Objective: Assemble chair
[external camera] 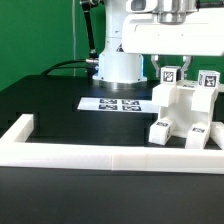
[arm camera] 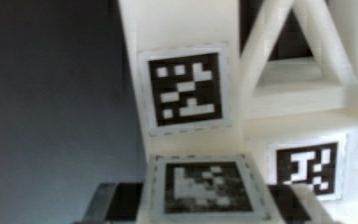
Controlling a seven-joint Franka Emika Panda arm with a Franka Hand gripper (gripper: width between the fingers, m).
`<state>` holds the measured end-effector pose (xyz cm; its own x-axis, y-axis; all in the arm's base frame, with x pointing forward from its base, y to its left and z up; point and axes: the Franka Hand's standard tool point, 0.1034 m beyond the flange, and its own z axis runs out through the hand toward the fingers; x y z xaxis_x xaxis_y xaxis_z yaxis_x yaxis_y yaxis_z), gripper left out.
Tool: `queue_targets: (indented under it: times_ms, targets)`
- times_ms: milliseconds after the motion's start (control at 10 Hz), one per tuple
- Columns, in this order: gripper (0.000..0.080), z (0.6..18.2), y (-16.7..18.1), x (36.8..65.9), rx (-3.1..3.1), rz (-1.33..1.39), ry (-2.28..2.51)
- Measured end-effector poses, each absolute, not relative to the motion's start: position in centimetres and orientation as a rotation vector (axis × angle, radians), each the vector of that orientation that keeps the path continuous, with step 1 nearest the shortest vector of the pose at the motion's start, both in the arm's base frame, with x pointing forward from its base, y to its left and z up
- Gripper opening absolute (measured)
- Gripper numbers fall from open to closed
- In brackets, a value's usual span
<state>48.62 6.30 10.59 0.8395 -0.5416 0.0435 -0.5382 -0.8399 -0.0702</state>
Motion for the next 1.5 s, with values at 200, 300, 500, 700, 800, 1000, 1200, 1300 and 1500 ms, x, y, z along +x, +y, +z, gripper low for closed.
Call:
queue_targets:
  times_ms: [200, 300, 500, 700, 800, 1000, 1200, 1300, 1500]
  targets:
    - [0.0271, 10.59, 6.37, 48.61, -2.875, -0.086, 1.093]
    - [0.0271, 10.59, 6.37, 48.61, -2.837, -0.083, 1.183]
    - [0.0271, 10.59, 6.4, 48.61, -2.76, -0.076, 1.342]
    - [0.0271, 10.59, 6.42, 48.61, -2.67, -0.069, 1.507]
    - [0.0271, 10.59, 6.43, 48.61, -2.65, -0.067, 1.541]
    - [0.0271, 10.58, 6.54, 48.58, -2.519, -0.054, 1.732]
    - [0.0271, 10.58, 6.61, 48.58, -2.421, -0.047, 1.862]
    - [0.0271, 10.59, 6.64, 48.58, -2.376, -0.043, 1.917]
    - [0.0271, 10.59, 6.68, 48.58, -2.235, -0.029, 2.07]
